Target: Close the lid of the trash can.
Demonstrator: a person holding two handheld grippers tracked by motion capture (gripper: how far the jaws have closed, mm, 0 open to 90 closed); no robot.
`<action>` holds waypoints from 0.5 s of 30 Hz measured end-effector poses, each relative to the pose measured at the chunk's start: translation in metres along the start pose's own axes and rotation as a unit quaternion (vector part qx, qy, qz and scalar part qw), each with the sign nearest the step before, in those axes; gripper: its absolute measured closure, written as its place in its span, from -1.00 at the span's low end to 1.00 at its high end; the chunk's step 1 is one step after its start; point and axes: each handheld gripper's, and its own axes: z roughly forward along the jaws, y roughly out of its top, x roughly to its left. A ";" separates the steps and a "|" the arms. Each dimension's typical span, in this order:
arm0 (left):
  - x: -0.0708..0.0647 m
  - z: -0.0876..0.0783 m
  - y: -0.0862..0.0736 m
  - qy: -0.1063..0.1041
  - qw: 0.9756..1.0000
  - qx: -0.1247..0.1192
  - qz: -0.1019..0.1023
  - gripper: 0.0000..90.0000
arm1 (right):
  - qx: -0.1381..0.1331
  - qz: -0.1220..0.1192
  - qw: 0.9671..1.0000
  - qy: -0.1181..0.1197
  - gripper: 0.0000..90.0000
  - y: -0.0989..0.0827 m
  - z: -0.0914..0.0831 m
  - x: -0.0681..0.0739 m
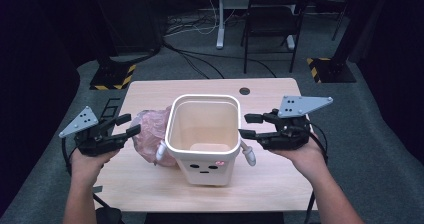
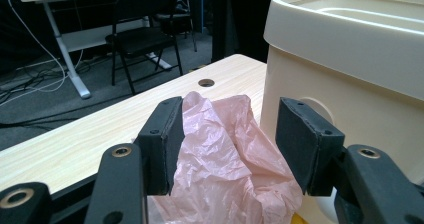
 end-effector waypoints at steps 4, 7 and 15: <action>0.001 0.000 -0.001 0.001 1.000 0.001 0.000 -0.02 | -0.003 0.007 1.000 -0.017 0.13 -0.005 -0.005 -0.005; 0.001 0.000 -0.001 0.001 1.000 0.001 -0.001 -0.02 | -0.003 0.007 1.000 -0.030 0.10 -0.009 -0.007 -0.007; 0.005 -0.001 -0.005 0.009 1.000 0.004 -0.007 -0.03 | -0.003 0.017 0.998 -0.063 0.06 -0.021 -0.015 -0.014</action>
